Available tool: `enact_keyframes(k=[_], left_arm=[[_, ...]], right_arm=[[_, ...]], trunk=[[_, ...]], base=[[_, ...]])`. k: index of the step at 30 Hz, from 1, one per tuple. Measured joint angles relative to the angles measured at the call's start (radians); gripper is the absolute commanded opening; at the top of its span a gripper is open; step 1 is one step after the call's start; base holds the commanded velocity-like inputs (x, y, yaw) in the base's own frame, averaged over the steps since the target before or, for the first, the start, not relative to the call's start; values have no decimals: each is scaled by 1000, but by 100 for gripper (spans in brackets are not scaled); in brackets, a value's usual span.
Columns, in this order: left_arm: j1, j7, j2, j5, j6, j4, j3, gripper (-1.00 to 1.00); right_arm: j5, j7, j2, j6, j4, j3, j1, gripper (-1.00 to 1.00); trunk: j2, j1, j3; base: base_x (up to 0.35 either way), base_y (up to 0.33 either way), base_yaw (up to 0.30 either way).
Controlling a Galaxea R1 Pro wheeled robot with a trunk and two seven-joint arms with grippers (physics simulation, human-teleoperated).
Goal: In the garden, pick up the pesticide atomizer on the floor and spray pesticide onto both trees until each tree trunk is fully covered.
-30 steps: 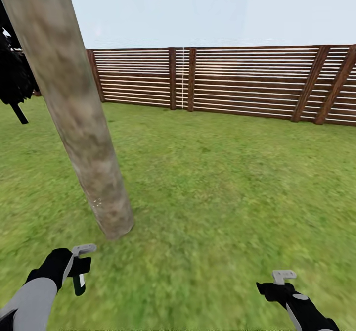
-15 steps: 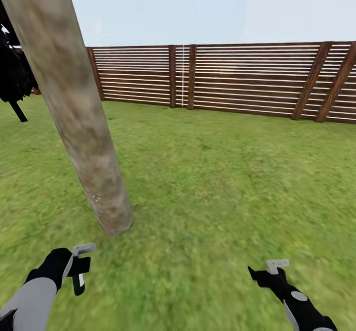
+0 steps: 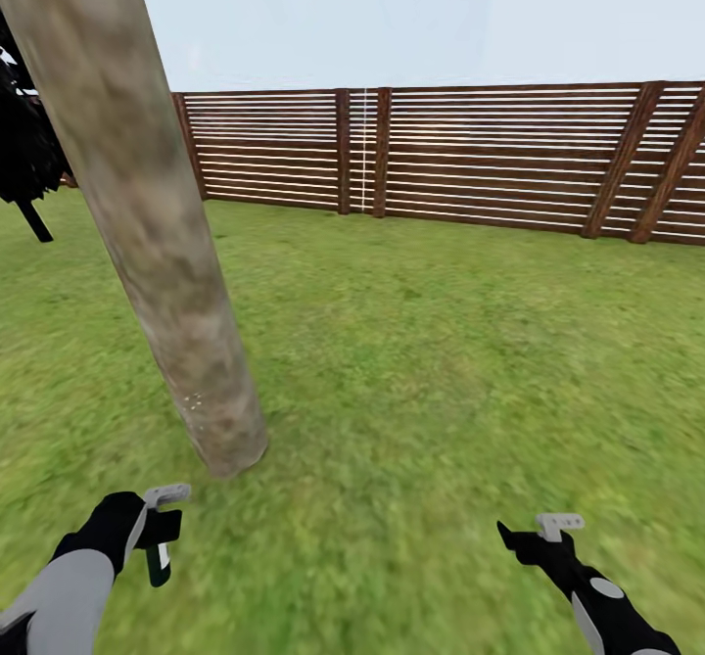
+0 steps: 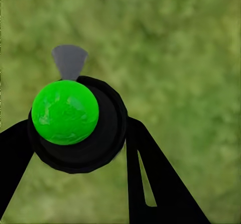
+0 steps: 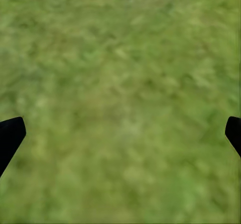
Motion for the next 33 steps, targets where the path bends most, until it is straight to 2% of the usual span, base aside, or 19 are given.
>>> enact_keyframes(k=[5,6,7,8,9,10,11,12,13,14,19,21,23,25,26,27,28,30,33], left_arm=[[-8,-12,7,2,7,-14,4,-100],[-24,-14,16,-1,47,-35,0,-100],[-54,-24,27,-2,117,-75,-42,-100],[-75,-66,44,6,163,-140,-145,-100],[-76,-93,50,7,180,-159,-182,-100],[-79,-146,56,6,232,-211,-221,-100],[-81,-195,60,6,298,-271,-242,-100],[-79,-264,63,5,389,-384,-285,-100],[-80,-277,66,-14,404,-474,-316,-100],[-78,-282,70,-17,412,-474,-331,-100],[-66,-307,79,-6,410,-466,-346,-100],[-66,-354,79,-4,406,-414,-344,-100],[-73,-432,86,-11,401,-366,-337,-100],[-83,-461,113,-20,401,-365,-338,-100],[-106,-467,129,-19,404,-366,-341,-100],[-153,-473,146,-26,406,-366,-344,-100],[-205,-480,164,-15,413,-368,-345,-100],[-241,-492,181,-16,417,-366,-358,-100],[-286,-532,210,-11,425,-366,-444,-100]], right_arm=[[0,-1,1,0,3,2,0,100],[0,-1,1,0,14,1,0,100],[0,-2,1,0,23,1,0,100],[0,-3,1,0,27,1,0,100],[0,-3,1,0,27,1,0,100],[-1,-3,1,0,28,1,0,100],[-1,-3,1,0,28,1,0,100],[0,-3,1,0,29,1,0,100],[0,-3,1,0,30,2,0,100],[0,-3,1,0,30,2,0,100],[0,-3,1,0,30,2,0,100],[1,-3,1,0,30,2,0,100],[1,-3,1,0,30,2,0,100],[1,-3,1,0,30,2,0,100],[1,-3,1,0,30,2,0,100],[1,-3,1,0,30,2,0,100],[1,-3,1,0,30,2,0,100],[1,-3,1,0,30,2,0,100],[1,-3,1,0,32,2,0,100]], trunk=[[0,0,0],[0,0,0],[0,0,0],[0,0,0],[0,0,0],[0,0,0],[0,0,0],[0,0,0],[0,0,0],[0,1,0],[0,0,0],[0,0,0],[0,0,0],[0,0,0],[0,0,0],[0,0,0],[0,0,0],[0,0,0],[0,0,0]], base=[[3,2,-10],[0,0,0],[0,0,0],[0,0,0],[0,0,0],[0,0,0],[-5,0,0],[-134,0,0],[-233,0,0],[-284,0,0],[-88,0,0],[-4,0,0],[-1,0,0],[0,0,0],[0,0,0],[0,0,0],[0,0,0],[0,0,0],[0,0,0]])
